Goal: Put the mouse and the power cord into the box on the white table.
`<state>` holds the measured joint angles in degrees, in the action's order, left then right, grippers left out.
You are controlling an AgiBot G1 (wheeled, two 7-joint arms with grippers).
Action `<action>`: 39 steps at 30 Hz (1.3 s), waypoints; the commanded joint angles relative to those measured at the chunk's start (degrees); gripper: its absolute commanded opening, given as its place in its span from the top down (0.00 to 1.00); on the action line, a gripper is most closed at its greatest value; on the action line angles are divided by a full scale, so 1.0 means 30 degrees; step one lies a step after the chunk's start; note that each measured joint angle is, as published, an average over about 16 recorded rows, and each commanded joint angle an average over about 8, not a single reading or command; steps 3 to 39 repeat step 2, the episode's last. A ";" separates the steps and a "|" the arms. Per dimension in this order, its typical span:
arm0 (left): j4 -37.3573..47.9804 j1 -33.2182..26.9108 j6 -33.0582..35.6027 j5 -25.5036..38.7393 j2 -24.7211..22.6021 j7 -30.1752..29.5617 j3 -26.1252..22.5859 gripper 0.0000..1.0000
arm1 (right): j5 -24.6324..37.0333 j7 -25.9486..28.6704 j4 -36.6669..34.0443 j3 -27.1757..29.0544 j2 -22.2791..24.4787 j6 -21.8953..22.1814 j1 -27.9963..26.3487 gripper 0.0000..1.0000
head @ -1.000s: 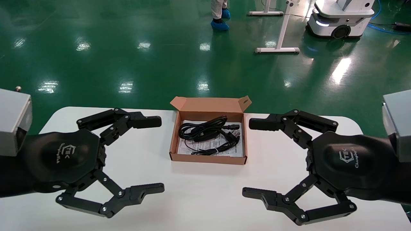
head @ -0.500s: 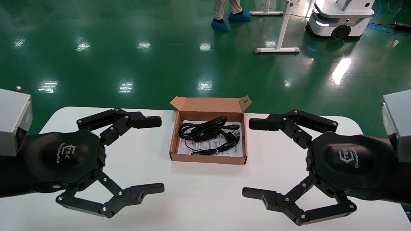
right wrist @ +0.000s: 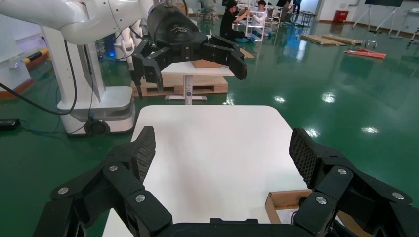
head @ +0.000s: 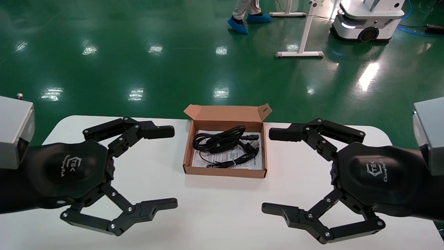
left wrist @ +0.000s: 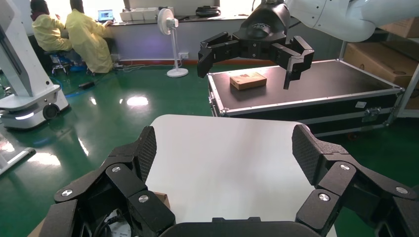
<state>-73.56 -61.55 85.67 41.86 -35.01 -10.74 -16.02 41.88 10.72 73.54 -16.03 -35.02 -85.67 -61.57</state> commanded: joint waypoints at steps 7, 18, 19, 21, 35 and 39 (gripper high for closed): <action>0.0000 0.0000 0.0000 0.0000 0.0000 0.0000 0.0000 0.00 | 0.0000 0.0000 0.0000 0.0000 0.0000 0.0000 0.0000 0.00; 0.0000 0.0000 0.0000 0.0000 0.0000 0.0000 0.0000 0.00 | 0.0000 0.0000 0.0000 0.0000 0.0000 0.0000 0.0000 0.00; 0.0000 0.0000 0.0000 0.0000 0.0000 0.0000 0.0000 0.00 | 0.0000 0.0000 0.0000 0.0000 0.0000 0.0000 0.0000 0.00; 0.0000 0.0000 0.0000 0.0000 0.0000 0.0000 0.0000 0.00 | 0.0000 0.0000 0.0000 0.0000 0.0000 0.0000 0.0000 0.00; 0.0000 0.0000 0.0000 0.0000 0.0000 0.0000 0.0000 0.00 | 0.0000 0.0000 0.0000 0.0000 0.0000 0.0000 0.0000 0.00; 0.0000 0.0000 0.0000 0.0000 0.0000 0.0000 0.0000 0.00 | 0.0000 0.0000 0.0000 0.0000 0.0000 0.0000 0.0000 0.00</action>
